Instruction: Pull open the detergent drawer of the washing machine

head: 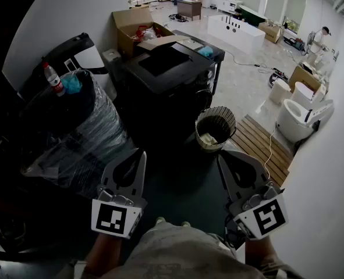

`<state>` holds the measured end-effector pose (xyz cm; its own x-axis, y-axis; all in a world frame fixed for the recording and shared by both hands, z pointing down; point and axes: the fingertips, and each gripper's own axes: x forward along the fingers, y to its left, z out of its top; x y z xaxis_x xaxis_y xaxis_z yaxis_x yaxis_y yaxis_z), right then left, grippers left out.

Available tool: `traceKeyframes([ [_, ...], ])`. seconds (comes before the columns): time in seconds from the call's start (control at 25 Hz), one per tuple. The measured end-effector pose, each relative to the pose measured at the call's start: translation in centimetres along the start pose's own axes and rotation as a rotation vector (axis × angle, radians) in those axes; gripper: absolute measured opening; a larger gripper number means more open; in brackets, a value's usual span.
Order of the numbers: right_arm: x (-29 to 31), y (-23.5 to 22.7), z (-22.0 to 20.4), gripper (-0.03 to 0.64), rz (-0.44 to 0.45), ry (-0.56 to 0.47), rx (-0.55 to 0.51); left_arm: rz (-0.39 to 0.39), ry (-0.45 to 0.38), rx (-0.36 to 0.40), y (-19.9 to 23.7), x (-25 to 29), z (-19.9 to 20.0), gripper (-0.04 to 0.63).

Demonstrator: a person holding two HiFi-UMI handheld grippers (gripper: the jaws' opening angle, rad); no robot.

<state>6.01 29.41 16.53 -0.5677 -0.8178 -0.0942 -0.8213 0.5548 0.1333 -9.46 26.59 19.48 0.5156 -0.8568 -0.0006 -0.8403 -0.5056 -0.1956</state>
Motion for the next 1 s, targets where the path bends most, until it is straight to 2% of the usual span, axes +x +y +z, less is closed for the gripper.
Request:
traceKeyframes([
  [0.16, -0.3, -0.7, -1.6, 0.031, 0.009, 0.029, -0.001, -0.001, 0.005, 0.004, 0.2, 0.4, -0.2, 0.017],
  [0.68, 0.3, -0.9, -2.0, 0.031, 0.049, 0.015, 0.024, 0.021, 0.028, -0.001, 0.3, 0.7, -0.5, 0.017],
  [0.92, 0.0, -1.4, -2.1, 0.037, 0.057, 0.004, 0.052, 0.021, 0.023, 0.030, -0.2, 1.0, -0.5, 0.017],
  [0.96, 0.0, -1.3, -2.1, 0.123, 0.070, -0.002, 0.071, 0.023, 0.025, 0.031, -0.3, 1.0, -0.6, 0.017],
  [1.0, 0.0, -1.1, -2.1, 0.272, 0.082, -0.007, 0.084, 0.027, 0.030, 0.018, -0.4, 1.0, -0.6, 0.017],
])
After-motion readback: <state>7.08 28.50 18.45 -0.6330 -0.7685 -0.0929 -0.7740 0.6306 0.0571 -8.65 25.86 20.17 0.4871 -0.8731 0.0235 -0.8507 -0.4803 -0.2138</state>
